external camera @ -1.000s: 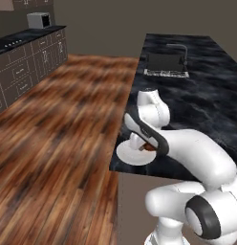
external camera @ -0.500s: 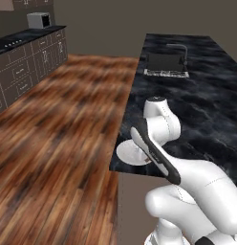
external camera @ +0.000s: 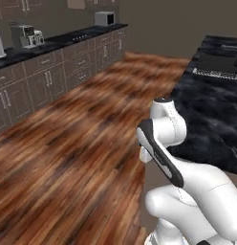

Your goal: Pick the chicken drumstick from the counter and place it in the microwave.

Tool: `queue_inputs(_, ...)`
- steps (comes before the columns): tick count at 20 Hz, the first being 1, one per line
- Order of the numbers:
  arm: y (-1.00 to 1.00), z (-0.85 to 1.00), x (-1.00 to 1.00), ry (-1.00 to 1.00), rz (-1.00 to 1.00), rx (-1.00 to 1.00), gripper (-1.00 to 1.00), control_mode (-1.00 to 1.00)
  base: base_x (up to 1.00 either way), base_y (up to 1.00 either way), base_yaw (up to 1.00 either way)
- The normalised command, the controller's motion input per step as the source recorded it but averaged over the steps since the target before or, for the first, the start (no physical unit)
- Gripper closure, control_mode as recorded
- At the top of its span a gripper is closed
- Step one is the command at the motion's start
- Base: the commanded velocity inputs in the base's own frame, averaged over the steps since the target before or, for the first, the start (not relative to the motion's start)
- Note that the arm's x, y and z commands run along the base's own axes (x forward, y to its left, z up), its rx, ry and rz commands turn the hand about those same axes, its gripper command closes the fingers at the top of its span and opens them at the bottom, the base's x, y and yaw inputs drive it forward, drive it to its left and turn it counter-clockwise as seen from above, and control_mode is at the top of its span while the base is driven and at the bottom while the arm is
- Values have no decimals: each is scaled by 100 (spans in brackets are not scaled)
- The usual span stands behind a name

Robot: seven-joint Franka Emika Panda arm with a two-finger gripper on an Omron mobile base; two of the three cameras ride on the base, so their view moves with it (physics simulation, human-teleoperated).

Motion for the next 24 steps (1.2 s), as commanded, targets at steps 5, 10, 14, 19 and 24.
queue_inputs(5, 0, 0, 0, 0, 0, 0, 100, 100, -47, -1, 99)
queue_inputs(10, 0, 0, 0, 0, 0, 0, 100, 100, -20, 0, 100)
queue_inputs(14, 0, 0, 0, 0, 0, 0, 100, 100, -8, 0, 100)
queue_inputs(19, 0, 0, 0, 0, 0, 0, 100, 100, -6, 0, 100)
queue_inputs(24, 0, 0, 0, 0, 0, 0, 100, 100, -5, 0, 100)
